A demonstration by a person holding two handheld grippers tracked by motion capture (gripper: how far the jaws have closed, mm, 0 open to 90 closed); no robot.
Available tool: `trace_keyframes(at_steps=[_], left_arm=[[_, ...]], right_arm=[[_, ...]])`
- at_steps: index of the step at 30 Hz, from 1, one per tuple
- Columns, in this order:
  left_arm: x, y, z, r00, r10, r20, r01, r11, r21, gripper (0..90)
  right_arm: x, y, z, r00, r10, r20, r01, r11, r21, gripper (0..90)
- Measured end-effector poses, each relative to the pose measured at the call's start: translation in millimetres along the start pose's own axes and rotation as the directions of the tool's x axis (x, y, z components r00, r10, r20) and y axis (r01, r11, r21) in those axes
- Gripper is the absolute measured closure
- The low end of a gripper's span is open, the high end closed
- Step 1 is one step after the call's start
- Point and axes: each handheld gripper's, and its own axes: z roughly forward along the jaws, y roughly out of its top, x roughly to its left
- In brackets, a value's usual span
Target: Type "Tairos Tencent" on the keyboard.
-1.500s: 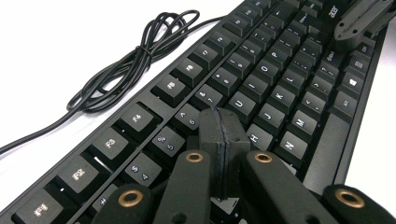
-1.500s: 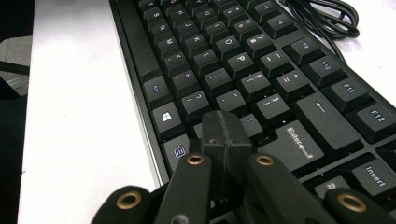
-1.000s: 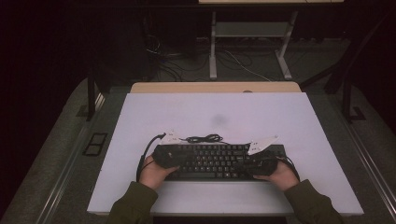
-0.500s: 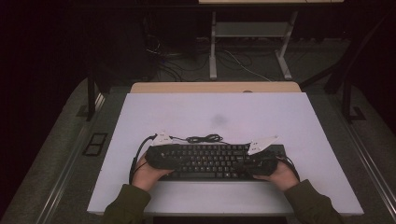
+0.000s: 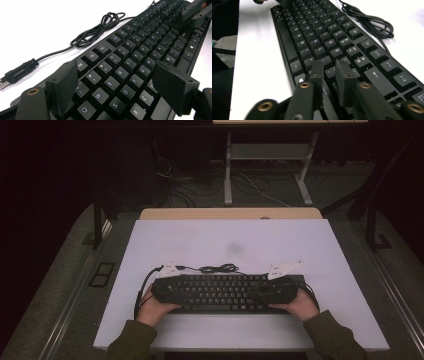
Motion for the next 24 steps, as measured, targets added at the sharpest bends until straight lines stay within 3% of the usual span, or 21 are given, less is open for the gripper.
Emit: trace_keyframes(at_steps=[14, 24], left_arm=[[0.7, -1.3, -4.0, 0.9999, 0.008, -0.011, -0.008, 0.9999, -0.007, 26.0], [1.8, -1.0, -6.4, 0.9995, 0.014, -0.027, -0.015, 0.9998, -0.011, 37.1]], right_arm=[[-1.0, 17.4, 17.7, 0.9996, 0.029, -0.001, -0.029, 0.998, -0.054, 39.6], [-4.2, 24.8, 26.5, 0.9986, 0.048, 0.022, -0.046, 0.995, -0.092, 28.3]])
